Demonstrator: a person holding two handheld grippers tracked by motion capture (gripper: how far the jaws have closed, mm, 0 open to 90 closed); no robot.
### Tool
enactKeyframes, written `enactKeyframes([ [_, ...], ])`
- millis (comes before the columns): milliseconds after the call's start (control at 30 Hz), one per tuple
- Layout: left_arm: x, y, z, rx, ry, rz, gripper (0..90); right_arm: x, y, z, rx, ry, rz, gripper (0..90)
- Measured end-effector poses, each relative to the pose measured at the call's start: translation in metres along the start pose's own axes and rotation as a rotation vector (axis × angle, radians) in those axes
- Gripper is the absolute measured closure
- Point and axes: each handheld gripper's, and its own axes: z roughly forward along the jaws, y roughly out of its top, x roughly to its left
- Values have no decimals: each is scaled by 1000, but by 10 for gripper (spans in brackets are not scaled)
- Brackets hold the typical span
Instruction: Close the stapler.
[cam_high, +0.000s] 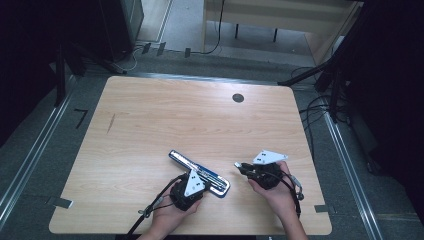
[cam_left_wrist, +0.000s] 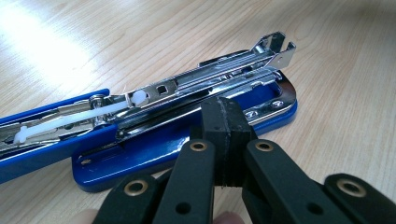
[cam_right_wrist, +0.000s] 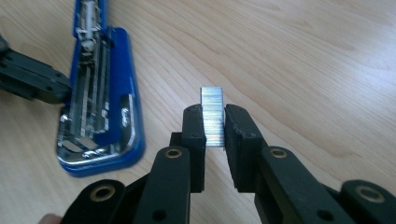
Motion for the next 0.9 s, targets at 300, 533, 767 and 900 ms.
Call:
enactKeyframes([
  [300,0,0,0,-2,-1,-6,900,13,15,-8,-25,28,-2,799],
  [533,0,0,0,-2,0,-6,900,19,18,-11,-16,36,-14,799],
  [767,1,0,0,2,-4,-7,900,26,21,-14,-33,72,-2,799],
  [900,1,0,0,2,-4,-7,900,31,24,-16,-36,78,-10,800],
])
